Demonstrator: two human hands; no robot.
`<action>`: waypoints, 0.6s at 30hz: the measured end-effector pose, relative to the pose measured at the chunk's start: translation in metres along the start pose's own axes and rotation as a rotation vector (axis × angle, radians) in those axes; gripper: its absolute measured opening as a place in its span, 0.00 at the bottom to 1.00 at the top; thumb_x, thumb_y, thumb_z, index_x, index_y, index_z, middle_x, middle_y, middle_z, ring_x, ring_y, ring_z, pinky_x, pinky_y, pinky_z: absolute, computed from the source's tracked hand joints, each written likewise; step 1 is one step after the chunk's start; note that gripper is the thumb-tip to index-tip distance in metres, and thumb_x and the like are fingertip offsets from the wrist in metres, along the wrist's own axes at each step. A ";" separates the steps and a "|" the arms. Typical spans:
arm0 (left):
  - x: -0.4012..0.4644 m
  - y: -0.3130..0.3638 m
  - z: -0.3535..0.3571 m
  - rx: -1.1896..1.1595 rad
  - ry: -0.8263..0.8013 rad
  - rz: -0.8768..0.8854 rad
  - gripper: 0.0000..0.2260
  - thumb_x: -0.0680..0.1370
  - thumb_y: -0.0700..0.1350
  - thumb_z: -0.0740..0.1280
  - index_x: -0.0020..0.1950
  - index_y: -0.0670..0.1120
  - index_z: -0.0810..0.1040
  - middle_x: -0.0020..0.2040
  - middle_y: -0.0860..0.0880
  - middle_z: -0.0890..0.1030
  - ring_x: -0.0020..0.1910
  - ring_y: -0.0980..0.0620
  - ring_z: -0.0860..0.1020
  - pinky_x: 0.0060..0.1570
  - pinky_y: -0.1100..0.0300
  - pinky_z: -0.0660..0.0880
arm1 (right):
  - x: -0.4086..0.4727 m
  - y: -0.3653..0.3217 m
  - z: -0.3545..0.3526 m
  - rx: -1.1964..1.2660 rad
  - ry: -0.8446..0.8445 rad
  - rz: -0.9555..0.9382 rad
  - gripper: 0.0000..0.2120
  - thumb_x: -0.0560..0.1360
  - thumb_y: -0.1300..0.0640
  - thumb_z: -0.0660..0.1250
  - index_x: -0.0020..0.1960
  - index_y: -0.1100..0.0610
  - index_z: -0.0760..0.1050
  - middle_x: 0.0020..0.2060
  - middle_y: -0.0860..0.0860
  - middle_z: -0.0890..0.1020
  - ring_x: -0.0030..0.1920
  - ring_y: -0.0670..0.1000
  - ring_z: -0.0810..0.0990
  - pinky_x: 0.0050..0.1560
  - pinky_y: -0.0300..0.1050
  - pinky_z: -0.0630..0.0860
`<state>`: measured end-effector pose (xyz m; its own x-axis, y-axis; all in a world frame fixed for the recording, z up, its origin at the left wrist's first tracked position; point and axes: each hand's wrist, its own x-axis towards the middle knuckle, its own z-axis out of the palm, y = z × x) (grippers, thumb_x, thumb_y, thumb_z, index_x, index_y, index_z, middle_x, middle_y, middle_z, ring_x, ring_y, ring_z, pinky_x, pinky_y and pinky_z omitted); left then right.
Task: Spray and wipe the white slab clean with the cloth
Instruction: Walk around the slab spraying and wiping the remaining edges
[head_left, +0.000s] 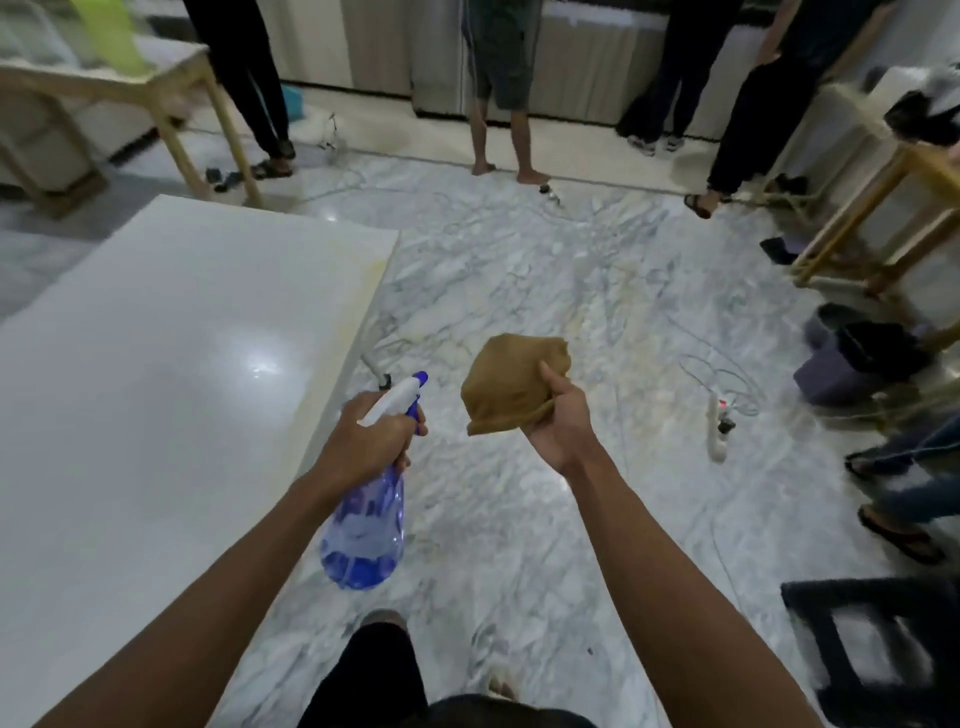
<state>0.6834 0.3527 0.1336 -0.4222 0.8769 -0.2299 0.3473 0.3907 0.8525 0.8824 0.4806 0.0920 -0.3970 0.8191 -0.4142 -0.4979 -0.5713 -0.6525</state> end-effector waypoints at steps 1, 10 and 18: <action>0.018 0.001 -0.007 -0.023 0.016 -0.030 0.08 0.77 0.34 0.64 0.44 0.37 0.83 0.37 0.39 0.83 0.22 0.55 0.76 0.33 0.56 0.80 | 0.025 0.003 0.016 0.004 -0.021 0.037 0.16 0.83 0.54 0.59 0.67 0.59 0.75 0.62 0.56 0.82 0.63 0.56 0.80 0.62 0.52 0.77; 0.193 0.008 -0.093 -0.020 0.106 -0.066 0.07 0.74 0.33 0.64 0.41 0.38 0.82 0.36 0.35 0.82 0.23 0.50 0.78 0.35 0.53 0.80 | 0.219 0.020 0.128 0.041 -0.147 0.175 0.20 0.84 0.52 0.57 0.71 0.60 0.71 0.65 0.58 0.79 0.64 0.59 0.79 0.55 0.53 0.81; 0.310 0.035 -0.133 -0.007 0.041 -0.086 0.12 0.69 0.43 0.65 0.45 0.36 0.81 0.45 0.33 0.85 0.26 0.48 0.79 0.35 0.54 0.79 | 0.325 -0.009 0.184 -0.005 -0.125 0.187 0.21 0.83 0.52 0.59 0.71 0.61 0.71 0.64 0.57 0.80 0.65 0.57 0.79 0.61 0.52 0.77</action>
<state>0.4529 0.6012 0.1547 -0.4841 0.8280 -0.2830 0.3028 0.4619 0.8336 0.6164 0.7424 0.0800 -0.5743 0.6859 -0.4468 -0.4031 -0.7120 -0.5750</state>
